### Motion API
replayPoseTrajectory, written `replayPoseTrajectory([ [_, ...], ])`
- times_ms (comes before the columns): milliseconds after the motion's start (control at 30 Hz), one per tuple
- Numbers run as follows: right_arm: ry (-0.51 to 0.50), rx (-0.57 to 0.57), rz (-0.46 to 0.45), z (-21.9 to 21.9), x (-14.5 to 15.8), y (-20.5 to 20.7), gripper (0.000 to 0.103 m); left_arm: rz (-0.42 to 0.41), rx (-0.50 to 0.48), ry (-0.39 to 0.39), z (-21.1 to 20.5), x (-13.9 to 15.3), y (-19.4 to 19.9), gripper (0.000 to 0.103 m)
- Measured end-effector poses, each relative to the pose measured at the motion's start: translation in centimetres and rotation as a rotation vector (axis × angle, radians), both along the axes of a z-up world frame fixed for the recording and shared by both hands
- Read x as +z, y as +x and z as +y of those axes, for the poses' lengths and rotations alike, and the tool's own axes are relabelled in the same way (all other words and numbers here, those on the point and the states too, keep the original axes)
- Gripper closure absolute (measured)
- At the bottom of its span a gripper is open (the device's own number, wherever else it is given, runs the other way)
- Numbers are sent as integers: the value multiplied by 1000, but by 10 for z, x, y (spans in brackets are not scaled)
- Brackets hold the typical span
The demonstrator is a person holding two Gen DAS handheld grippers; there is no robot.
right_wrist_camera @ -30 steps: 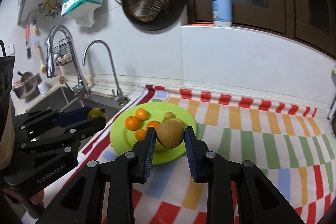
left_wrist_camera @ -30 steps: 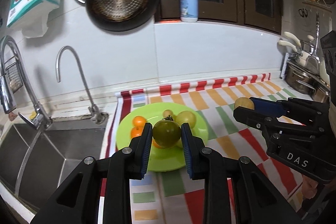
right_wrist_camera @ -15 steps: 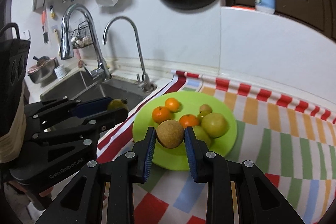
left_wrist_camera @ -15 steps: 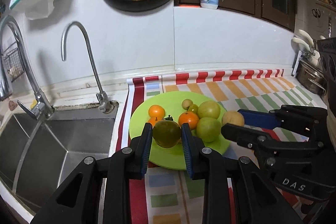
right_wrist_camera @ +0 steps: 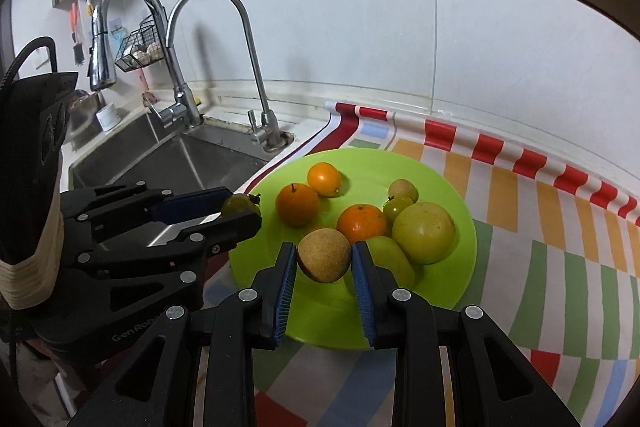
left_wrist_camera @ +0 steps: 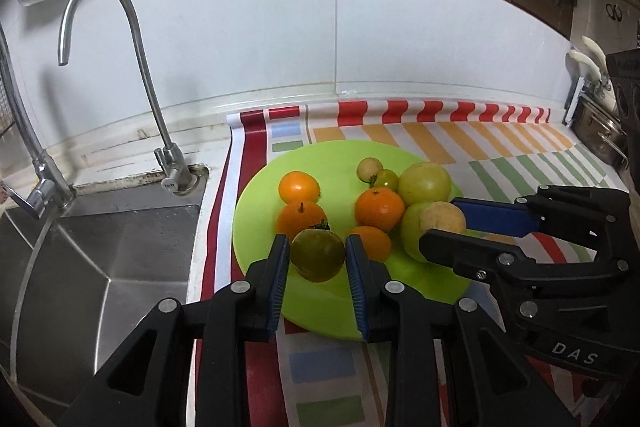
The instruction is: Organize fruits
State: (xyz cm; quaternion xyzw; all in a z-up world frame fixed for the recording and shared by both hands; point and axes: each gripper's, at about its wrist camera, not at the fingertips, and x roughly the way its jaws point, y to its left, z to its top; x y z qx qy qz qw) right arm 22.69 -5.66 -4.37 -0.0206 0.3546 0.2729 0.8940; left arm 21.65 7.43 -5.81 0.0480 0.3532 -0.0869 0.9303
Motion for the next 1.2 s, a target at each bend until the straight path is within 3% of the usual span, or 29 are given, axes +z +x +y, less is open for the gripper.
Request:
replayPoseTrajectory([
  [67,3,-4,2,0,-1,2,73,5,2,18,-1,0,3,59],
  [167,4,-15,2,-3,1,3,65,-3,15,35,0,2,2,59],
  [333,6,-65,-35,-16,11,-4,65,-27,41,33,0,13,-12,58],
  [533,9,-125,-61,-36,23,-21,63,-69,45,30,-8,30,-35,44],
  [600,9,-147,-70,-42,26,-28,57,-80,51,32,-11,36,-43,43],
  [933,10,-266,-134,-76,47,-78,46,-125,62,10,-26,58,-88,35],
  [1200,9,-349,-172,-102,60,-119,33,-203,70,-2,-36,76,-123,20],
])
